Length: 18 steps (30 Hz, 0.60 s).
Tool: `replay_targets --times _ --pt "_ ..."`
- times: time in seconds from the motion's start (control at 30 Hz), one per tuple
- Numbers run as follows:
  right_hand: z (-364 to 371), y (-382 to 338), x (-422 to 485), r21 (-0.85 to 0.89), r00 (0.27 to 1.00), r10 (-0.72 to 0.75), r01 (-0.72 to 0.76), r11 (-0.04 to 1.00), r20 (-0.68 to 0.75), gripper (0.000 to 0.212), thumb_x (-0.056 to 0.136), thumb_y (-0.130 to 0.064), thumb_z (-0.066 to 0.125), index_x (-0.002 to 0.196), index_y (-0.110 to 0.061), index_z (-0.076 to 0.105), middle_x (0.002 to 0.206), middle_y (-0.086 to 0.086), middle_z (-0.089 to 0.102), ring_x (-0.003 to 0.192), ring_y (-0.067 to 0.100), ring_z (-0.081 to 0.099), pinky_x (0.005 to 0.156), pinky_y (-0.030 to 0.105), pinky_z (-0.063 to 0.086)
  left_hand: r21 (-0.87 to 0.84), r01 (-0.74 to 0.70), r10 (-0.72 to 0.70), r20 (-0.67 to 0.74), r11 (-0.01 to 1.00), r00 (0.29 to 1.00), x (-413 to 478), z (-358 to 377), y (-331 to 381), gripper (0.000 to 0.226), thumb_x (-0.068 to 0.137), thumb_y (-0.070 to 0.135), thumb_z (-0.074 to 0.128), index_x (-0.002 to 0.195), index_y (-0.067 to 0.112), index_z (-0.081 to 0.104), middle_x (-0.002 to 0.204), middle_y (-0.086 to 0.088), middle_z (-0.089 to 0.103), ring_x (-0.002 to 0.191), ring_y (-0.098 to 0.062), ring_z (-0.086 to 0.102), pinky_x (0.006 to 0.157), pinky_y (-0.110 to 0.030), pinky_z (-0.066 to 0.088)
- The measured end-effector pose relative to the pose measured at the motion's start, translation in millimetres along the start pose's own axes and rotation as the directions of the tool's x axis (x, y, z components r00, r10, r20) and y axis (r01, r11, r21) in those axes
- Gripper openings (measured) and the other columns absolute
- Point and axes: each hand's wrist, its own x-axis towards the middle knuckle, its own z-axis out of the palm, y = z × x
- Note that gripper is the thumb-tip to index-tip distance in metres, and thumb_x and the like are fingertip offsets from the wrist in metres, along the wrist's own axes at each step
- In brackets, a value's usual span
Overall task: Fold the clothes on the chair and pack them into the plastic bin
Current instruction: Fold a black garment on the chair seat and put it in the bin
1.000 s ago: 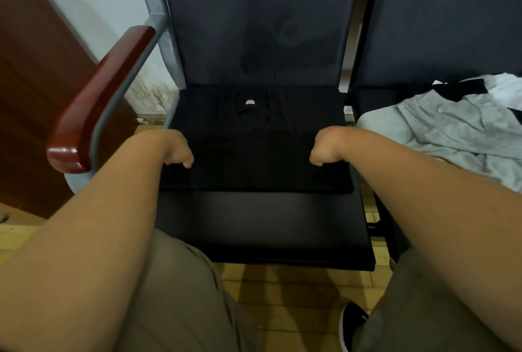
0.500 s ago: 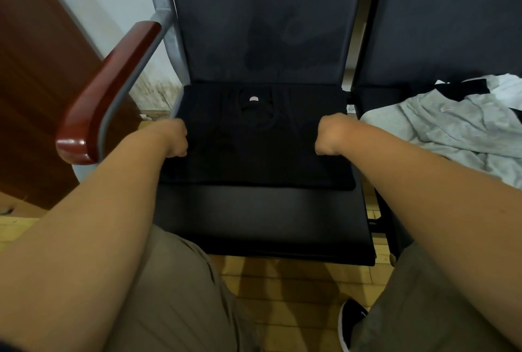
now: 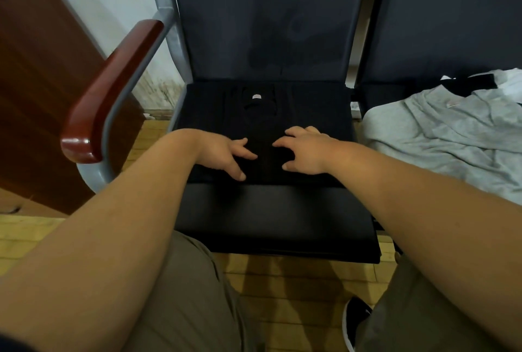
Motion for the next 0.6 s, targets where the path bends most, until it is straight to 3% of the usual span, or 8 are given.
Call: replay_targets --times 0.27,0.43,0.53,0.6 --pt "10 2 -16 0.021 0.999 -0.011 0.01 1.0 0.046 0.074 0.099 -0.054 0.065 0.162 -0.052 0.025 0.176 -0.005 0.007 0.159 0.034 0.01 0.123 0.057 0.03 0.044 0.035 -0.039 0.103 0.998 0.994 -12 14 16 0.082 0.093 0.057 0.071 0.159 0.06 0.024 0.174 0.015 -0.017 0.162 -0.025 -0.013 0.128 -0.053 -0.001" --pt "19 3 -35 0.036 0.994 -0.056 0.053 0.998 0.09 0.08 0.095 -0.052 0.071 0.161 -0.052 0.027 0.175 -0.006 0.008 0.159 0.033 0.009 0.124 0.056 0.03 0.055 0.041 -0.051 0.197 0.998 0.979 -26 28 26 0.084 0.093 0.056 0.073 0.16 0.06 0.022 0.173 0.016 -0.021 0.162 -0.025 -0.013 0.128 -0.052 0.001" --pt "19 2 -44 -0.01 0.988 -0.076 0.078 0.997 0.137 0.08 0.094 -0.049 0.073 0.161 -0.052 0.029 0.173 -0.006 0.012 0.157 0.034 0.014 0.123 0.054 0.032 -0.038 0.047 -0.037 0.235 0.998 0.971 -35 32 27 0.077 0.094 0.051 0.073 0.159 0.056 0.031 0.174 0.021 -0.014 0.163 -0.023 -0.004 0.13 -0.053 0.012" --pt "14 2 -46 -0.011 0.985 -0.09 0.092 0.996 0.145 0.07 0.096 -0.05 0.071 0.157 -0.053 0.037 0.17 -0.006 0.02 0.153 0.033 0.024 0.121 0.052 0.036 -0.073 0.034 -0.021 0.176 0.997 0.984 -39 31 24 0.066 0.097 0.048 0.071 0.157 0.051 0.041 0.175 0.021 0.004 0.162 -0.019 0.011 0.129 -0.048 0.019"
